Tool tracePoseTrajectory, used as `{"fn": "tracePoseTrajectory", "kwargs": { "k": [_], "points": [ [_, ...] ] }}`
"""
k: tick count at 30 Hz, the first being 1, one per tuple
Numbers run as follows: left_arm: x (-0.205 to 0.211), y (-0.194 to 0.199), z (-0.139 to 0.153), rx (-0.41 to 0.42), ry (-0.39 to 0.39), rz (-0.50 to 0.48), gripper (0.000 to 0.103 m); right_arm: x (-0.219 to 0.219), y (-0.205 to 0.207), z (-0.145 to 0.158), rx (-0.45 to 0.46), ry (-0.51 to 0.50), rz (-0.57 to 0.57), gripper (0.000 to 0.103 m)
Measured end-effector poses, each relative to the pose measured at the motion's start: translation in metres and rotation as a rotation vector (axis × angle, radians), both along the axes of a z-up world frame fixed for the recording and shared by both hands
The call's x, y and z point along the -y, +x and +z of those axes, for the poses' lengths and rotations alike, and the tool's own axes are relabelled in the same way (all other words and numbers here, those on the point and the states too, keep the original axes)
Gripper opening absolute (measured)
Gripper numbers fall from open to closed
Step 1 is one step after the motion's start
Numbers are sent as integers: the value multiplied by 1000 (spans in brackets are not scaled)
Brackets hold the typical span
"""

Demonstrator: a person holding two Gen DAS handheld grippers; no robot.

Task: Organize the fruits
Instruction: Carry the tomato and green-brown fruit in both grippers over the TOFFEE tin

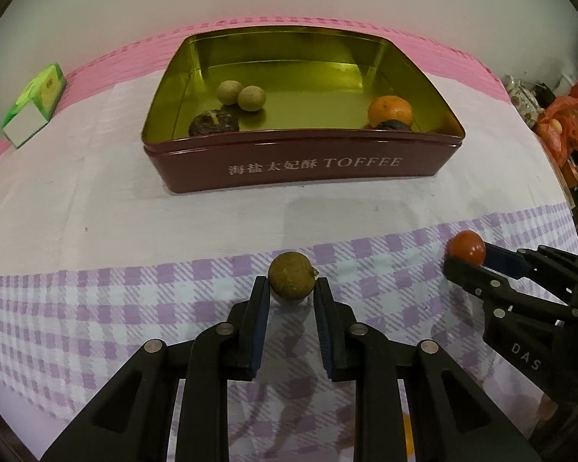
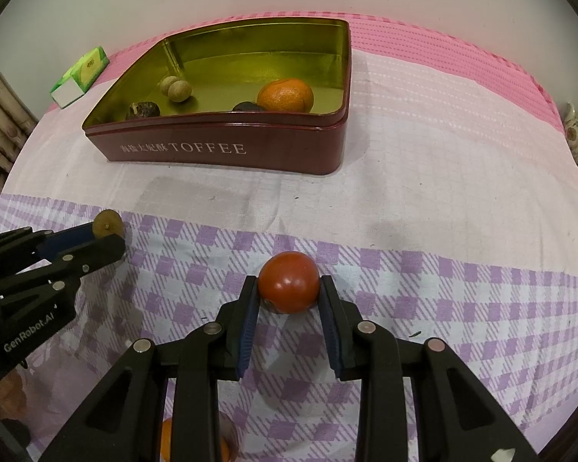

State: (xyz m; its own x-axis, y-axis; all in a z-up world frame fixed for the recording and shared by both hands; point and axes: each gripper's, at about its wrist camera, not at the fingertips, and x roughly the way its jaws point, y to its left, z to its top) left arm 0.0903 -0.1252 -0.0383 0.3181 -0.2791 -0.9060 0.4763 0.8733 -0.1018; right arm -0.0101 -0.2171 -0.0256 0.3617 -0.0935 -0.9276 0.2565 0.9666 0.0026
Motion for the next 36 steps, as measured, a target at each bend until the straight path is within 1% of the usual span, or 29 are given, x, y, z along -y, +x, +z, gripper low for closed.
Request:
{"fn": "tracePoseTrajectory", "kwargs": {
  "k": [9, 17, 22, 28, 33, 36],
  "points": [
    [-9, 5, 0, 16, 15, 23, 24, -1, 2, 0, -12, -6, -1, 29],
    [-8, 8, 6, 27, -2, 23, 24, -3, 3, 3, -4, 4, 12, 29],
    [-11, 12, 20, 51, -35, 20, 24, -5, 5, 17, 18, 7, 26, 29],
    [-13, 27, 42, 102, -57, 23, 24, -7, 12, 43, 64, -8, 52, 29],
    [-12, 49, 58, 129, -73, 44, 24, -5, 29, 63, 101, -24, 73, 29],
    [-10, 63, 61, 141, -64, 55, 24, -5, 46, 69, 117, -36, 91, 29]
  ]
}}
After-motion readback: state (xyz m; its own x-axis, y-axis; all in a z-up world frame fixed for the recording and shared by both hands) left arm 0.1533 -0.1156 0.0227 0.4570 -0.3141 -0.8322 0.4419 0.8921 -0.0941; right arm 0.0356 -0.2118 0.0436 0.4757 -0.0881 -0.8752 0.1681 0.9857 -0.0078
